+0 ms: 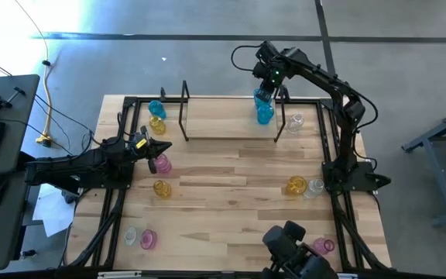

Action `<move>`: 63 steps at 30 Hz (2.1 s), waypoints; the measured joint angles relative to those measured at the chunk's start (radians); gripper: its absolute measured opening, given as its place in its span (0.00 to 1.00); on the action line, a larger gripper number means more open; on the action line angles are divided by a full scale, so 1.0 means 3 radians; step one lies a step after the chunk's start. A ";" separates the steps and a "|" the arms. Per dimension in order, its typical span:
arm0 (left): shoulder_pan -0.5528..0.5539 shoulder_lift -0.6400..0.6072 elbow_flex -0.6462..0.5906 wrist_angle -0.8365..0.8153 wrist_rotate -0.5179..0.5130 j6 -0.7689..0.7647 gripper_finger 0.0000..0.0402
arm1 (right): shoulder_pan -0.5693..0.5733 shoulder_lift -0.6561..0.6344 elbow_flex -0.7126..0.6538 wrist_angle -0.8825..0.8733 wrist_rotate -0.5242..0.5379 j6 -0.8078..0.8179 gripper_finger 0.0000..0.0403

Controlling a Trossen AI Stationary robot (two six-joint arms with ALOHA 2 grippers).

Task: Sort vases onto shelf
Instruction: Adjust the blue vases on the shelf

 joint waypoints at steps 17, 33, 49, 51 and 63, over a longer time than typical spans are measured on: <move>0.0000 0.0000 0.0000 -0.0002 0.0001 -0.0003 0.00 | -0.0002 -0.0005 0.0001 0.0042 0.0001 0.0113 0.06; 0.0000 0.0000 0.0000 -0.0027 0.0000 -0.0029 0.00 | -0.0057 -0.0011 0.0006 -0.0160 0.0000 0.0405 0.05; 0.0000 -0.0001 0.0000 -0.0024 -0.0001 -0.0031 0.00 | -0.0111 -0.0011 0.0004 -0.0271 -0.0173 0.0572 0.05; 0.0000 -0.0001 0.0000 -0.0024 -0.0001 -0.0031 0.00 | -0.0111 -0.0011 0.0004 -0.0270 -0.0173 0.0602 0.05; 0.0000 -0.0001 0.0000 -0.0029 -0.0001 -0.0056 0.00 | -0.0110 0.0013 -0.0011 -0.0225 -0.0118 0.0688 0.14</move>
